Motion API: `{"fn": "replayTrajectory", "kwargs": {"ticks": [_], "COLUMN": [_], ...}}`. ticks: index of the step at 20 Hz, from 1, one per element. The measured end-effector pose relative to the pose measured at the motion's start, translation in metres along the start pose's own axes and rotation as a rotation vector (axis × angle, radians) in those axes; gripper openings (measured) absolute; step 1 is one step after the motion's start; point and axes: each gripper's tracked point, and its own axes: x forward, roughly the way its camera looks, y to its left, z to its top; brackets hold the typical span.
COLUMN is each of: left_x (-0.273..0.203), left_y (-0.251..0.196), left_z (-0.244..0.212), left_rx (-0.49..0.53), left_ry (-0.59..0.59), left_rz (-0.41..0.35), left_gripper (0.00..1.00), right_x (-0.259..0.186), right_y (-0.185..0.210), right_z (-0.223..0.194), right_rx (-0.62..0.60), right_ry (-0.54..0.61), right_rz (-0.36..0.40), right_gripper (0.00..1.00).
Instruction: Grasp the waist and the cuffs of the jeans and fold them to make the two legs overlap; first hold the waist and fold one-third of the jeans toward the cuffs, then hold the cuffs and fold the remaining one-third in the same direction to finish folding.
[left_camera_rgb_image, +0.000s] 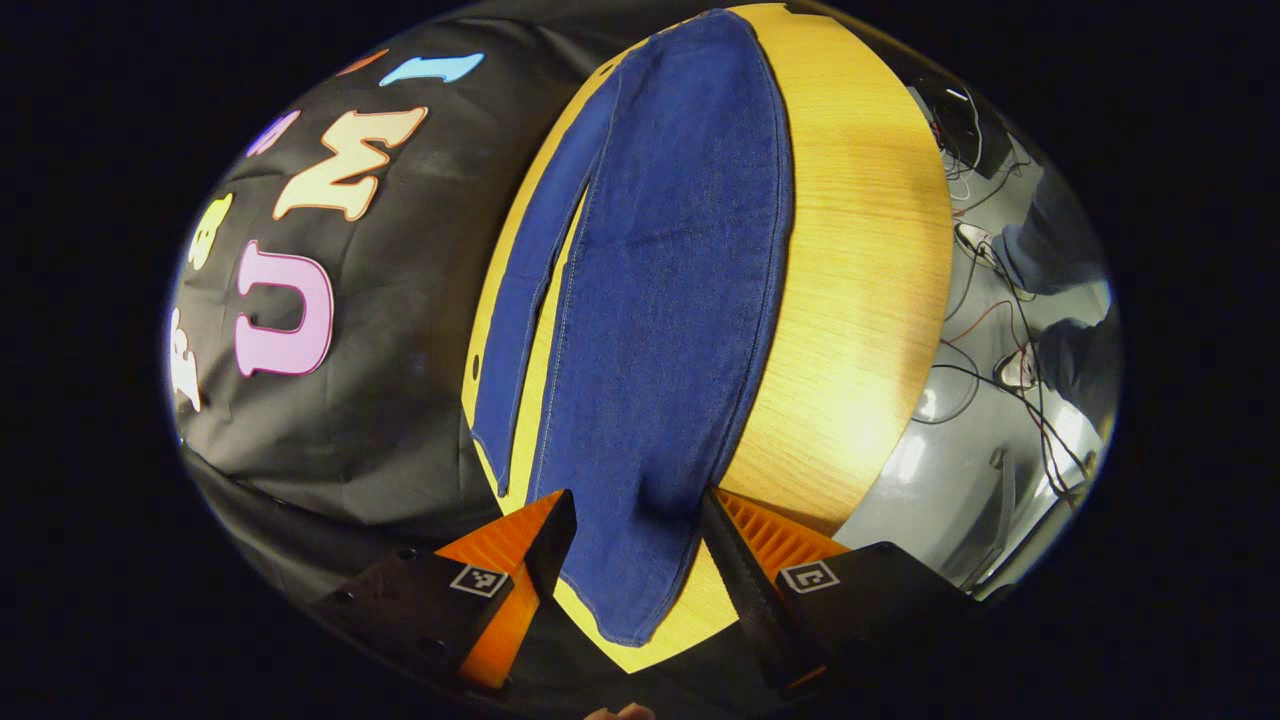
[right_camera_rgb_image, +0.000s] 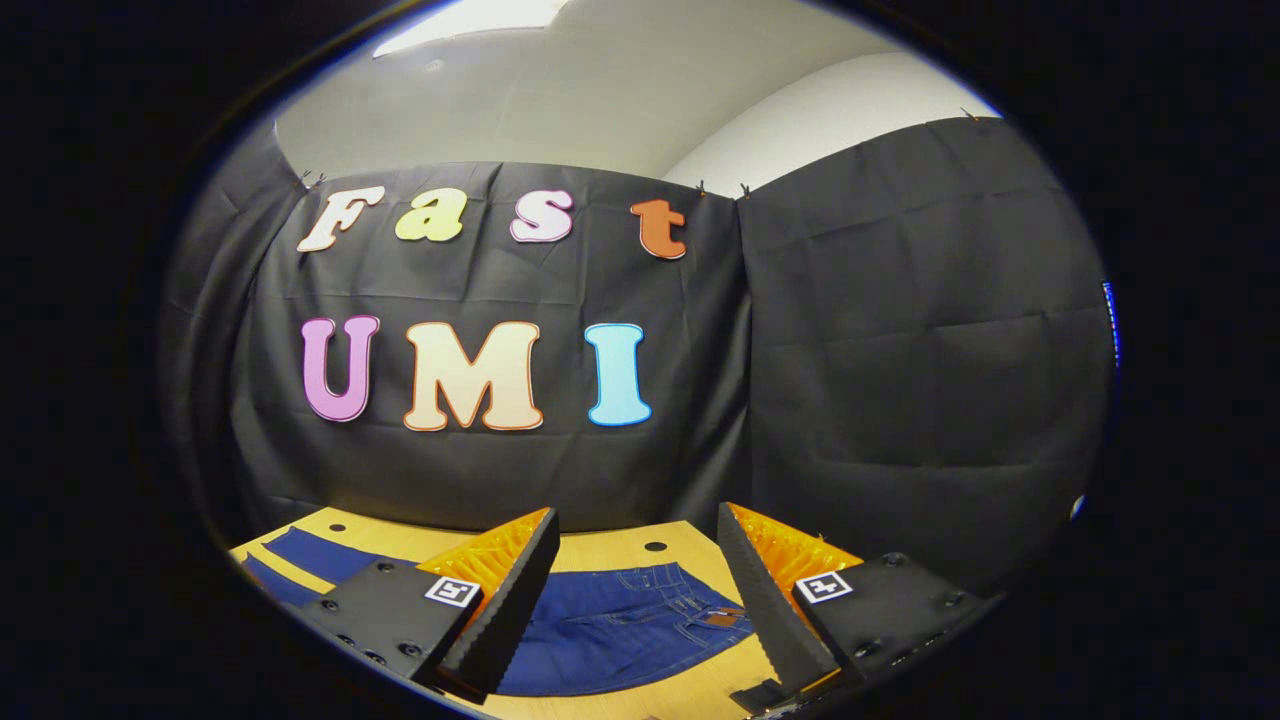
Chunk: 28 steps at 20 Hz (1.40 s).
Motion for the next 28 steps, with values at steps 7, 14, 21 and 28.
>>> {"fn": "replayTrajectory", "kwargs": {"ticks": [7, 14, 21, 28], "left_x": [0.004, 0.005, 0.005, 0.008], "left_y": [-0.026, -0.027, -0.027, -0.026], "left_z": [0.001, 0.001, 0.001, 0.0], "left_rx": [0.0, -0.061, -0.104, -0.112], "left_ry": [0.039, 0.056, 0.097, 0.12], "left_rz": [-0.131, -0.121, -0.112, -0.1], "left_gripper": [0.2, 0.02, 0.01, 0.01], "right_x": [0.014, 0.075, 0.091, 0.077], "right_y": [0.002, -0.034, -0.072, -0.081], "right_z": [-0.005, -0.064, -0.14, -0.223], "right_rx": [0.016, -0.192, -0.458, -0.765], "right_ry": [0.0, 0.11, 0.249, 0.399], "right_rz": [0.02, 0.032, 0.077, 0.252], "right_gripper": [0.98, 0.98, 0.99, 1.0]}}
